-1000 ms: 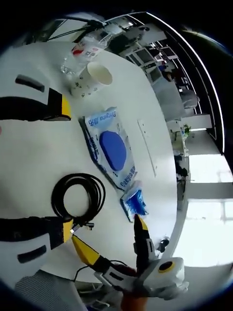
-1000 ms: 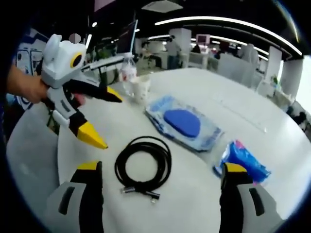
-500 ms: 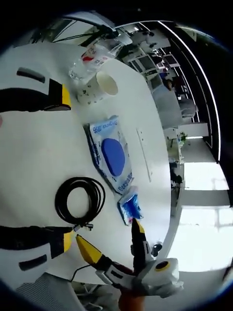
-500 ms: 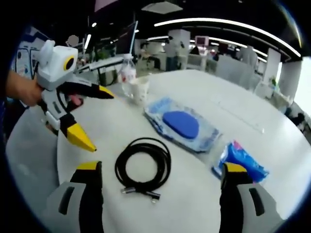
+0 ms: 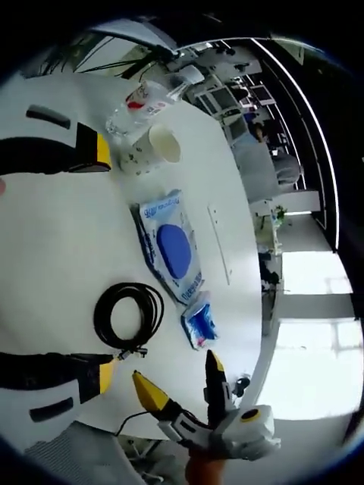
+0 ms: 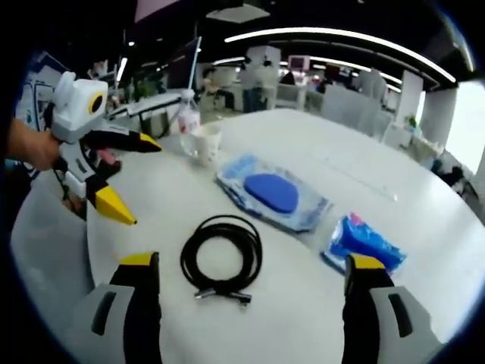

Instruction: Arrange the tabletop items into an orderly group along one side of the table until the central work area is clear of visible clutter.

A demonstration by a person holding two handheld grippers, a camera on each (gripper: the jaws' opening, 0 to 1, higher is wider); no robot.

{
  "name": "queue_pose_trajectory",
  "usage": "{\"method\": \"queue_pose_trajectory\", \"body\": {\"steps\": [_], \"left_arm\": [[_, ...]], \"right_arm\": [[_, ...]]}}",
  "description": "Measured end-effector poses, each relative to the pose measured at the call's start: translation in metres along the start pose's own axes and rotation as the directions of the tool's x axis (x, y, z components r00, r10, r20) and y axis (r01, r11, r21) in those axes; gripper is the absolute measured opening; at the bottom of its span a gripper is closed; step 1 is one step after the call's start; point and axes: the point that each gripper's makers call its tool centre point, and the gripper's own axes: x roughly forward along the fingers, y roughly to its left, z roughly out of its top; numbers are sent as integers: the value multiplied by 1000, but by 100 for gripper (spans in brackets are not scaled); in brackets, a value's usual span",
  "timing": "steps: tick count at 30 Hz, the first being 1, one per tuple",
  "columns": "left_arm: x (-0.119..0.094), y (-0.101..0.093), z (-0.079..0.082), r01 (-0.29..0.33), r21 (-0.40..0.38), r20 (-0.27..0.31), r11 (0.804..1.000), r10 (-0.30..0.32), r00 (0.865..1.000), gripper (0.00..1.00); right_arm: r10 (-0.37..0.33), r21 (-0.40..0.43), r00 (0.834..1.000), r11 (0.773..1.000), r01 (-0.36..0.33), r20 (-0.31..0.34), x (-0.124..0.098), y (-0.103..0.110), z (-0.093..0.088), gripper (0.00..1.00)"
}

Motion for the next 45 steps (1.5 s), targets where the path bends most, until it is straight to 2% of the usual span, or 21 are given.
{"method": "queue_pose_trajectory", "body": {"steps": [2, 5, 8, 13, 17, 19, 22, 28, 31, 33, 36, 39, 42, 45], "left_arm": [[-7, 0, -3, 6, -9, -3, 1000, -6, 1000, 99], [-16, 2, -5, 5, 23, -3, 1000, -5, 1000, 99], [-25, 8, -5, 0, 24, -1, 1000, 0, 1000, 99], [-38, 11, 0, -4, 51, 24, 999, 3, 1000, 99], [-45, 14, 0, -23, 58, 48, 998, 20, 999, 99], [-48, 12, -4, -21, 55, 44, 998, 19, 999, 99], [-53, 9, -6, -24, 87, 51, 996, 19, 999, 99], [-64, 7, -8, -24, 116, 64, 993, 17, 998, 99], [-70, 9, -10, -43, 137, 73, 990, 33, 997, 99], [-75, 12, -7, -75, 154, 109, 985, 58, 992, 99], [-83, 14, -4, -91, 133, 153, 987, 71, 986, 99], [-88, 14, -6, -104, 148, 164, 983, 80, 983, 99], [-91, 14, -12, -93, 116, 153, 989, 75, 985, 99], [-96, 19, -17, -122, 127, 163, 984, 100, 982, 99]], "right_arm": [[-21, -20, 1000, 1000, 21, -2, -4, 0, 3, 100], [-26, -21, 1000, 999, 26, -7, -12, 4, 9, 100], [-52, -9, 998, 999, 52, 23, -21, 4, 17, 100], [-97, 2, 994, 995, 97, 44, -36, 7, 19, 100], [-150, -7, 985, 988, 151, 89, -52, 6, 20, 100], [-161, -1, 980, 987, 162, 116, -58, 6, 21, 100], [-158, 9, 981, 987, 158, 111, -68, 6, 17, 100], [-205, 53, 968, 978, 200, 144, -93, -4, 18, 100], [-211, 63, 964, 977, 203, 160, -101, -1, 16, 100], [-204, 63, 964, 979, 196, 172, -103, 4, 13, 100], [-196, 80, 963, 980, 184, 186, -105, 13, 9, 100], [-188, 99, 953, 981, 169, 238, -106, 24, 17, 99], [-182, 124, 950, 980, 154, 253, -106, 30, 20, 100], [-194, 149, 945, 976, 159, 262, -106, 33, 17, 100]]}}
